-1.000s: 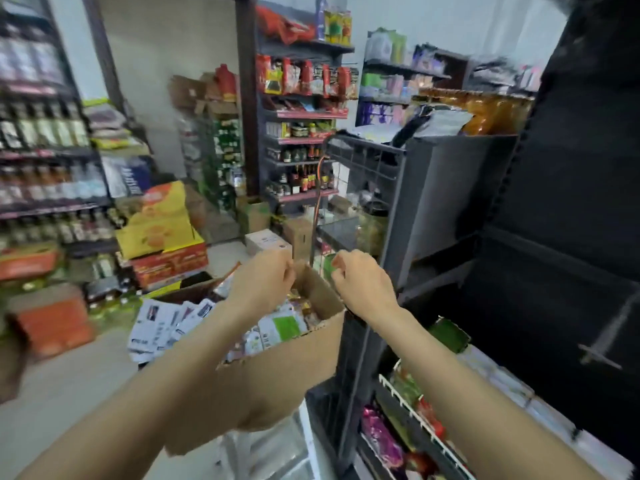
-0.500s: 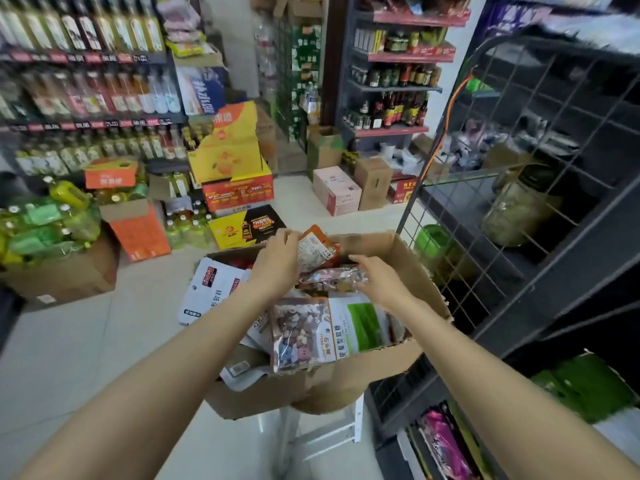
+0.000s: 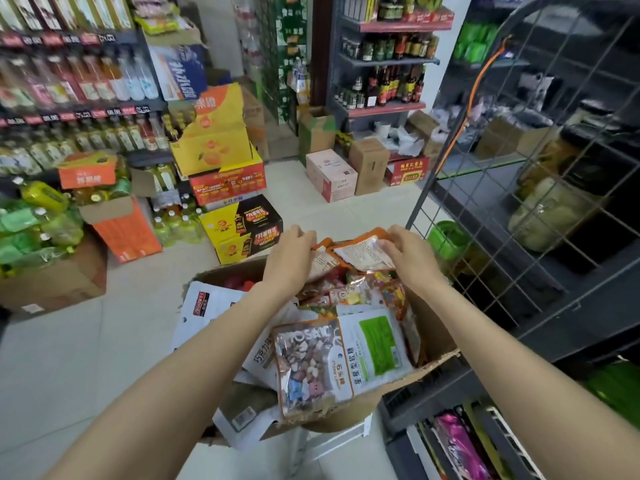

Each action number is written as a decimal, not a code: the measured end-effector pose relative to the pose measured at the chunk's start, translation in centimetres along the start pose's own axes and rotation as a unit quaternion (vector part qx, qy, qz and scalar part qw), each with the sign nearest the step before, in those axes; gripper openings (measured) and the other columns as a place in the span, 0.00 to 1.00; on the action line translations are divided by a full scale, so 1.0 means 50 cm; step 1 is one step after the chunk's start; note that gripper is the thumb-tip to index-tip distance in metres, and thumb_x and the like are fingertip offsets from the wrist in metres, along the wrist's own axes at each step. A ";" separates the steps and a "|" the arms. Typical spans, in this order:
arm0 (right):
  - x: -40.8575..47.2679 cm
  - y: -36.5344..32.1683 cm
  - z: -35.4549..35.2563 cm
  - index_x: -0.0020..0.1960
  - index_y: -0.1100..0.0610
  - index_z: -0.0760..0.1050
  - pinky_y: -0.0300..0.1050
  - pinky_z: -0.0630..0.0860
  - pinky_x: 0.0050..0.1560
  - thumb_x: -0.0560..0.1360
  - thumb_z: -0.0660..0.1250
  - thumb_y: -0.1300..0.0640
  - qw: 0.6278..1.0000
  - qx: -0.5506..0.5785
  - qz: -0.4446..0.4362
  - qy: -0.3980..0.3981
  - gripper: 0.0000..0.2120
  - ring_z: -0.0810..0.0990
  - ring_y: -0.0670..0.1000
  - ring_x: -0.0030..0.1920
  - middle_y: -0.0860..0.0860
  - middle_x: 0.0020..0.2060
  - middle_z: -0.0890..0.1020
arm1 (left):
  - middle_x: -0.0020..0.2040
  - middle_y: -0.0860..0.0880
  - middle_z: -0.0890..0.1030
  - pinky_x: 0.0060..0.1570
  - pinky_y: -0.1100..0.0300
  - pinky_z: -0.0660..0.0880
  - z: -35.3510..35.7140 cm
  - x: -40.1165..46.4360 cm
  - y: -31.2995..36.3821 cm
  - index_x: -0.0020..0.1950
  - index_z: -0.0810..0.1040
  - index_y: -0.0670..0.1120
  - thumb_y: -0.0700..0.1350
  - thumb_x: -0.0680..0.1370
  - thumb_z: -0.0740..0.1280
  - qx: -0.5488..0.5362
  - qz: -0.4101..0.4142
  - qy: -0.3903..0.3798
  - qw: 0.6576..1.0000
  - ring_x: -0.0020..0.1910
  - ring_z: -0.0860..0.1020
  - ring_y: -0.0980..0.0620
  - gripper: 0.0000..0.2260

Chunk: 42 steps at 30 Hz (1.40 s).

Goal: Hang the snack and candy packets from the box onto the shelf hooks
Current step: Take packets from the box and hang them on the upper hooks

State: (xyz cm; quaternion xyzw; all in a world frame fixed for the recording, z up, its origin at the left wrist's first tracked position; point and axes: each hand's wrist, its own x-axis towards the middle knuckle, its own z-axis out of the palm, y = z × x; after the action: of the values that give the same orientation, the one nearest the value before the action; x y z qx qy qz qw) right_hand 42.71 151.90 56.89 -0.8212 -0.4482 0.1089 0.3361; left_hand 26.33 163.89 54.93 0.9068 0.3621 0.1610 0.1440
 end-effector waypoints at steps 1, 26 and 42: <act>0.001 0.002 -0.008 0.45 0.61 0.71 0.50 0.69 0.42 0.80 0.61 0.55 1.000 0.005 0.003 0.008 0.10 0.77 0.58 0.43 0.57 0.40 0.80 | 0.45 0.45 0.72 0.36 0.54 0.66 -0.007 -0.004 0.005 0.46 0.66 0.44 0.42 0.81 0.60 -0.037 0.000 0.006 0.999 0.44 0.72 0.43 0.05; -0.510 -0.206 -0.484 0.39 0.48 0.78 0.36 0.73 0.38 0.75 0.69 0.54 0.975 0.050 -0.050 0.211 0.06 0.78 0.41 0.36 0.43 0.34 0.81 | 0.45 0.51 0.79 0.41 0.68 0.62 -0.323 -0.279 0.482 0.49 0.80 0.43 0.45 0.77 0.67 -0.327 0.235 0.112 0.908 0.44 0.73 0.56 0.07; -0.962 -0.118 -0.877 0.41 0.58 0.76 0.41 0.70 0.27 0.79 0.63 0.50 0.919 -0.061 0.206 0.330 0.14 0.73 0.48 0.25 0.50 0.28 0.74 | 0.41 0.53 0.76 0.41 0.73 0.66 -0.356 -0.562 0.991 0.43 0.79 0.43 0.41 0.75 0.69 -0.408 0.413 0.193 0.791 0.36 0.72 0.60 0.02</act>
State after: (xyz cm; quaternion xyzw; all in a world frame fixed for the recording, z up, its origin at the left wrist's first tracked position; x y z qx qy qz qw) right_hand 32.21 95.25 87.74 -0.9034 -0.1381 -0.1292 0.3847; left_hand 30.24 112.17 84.53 0.7768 -0.1265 0.5095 0.3478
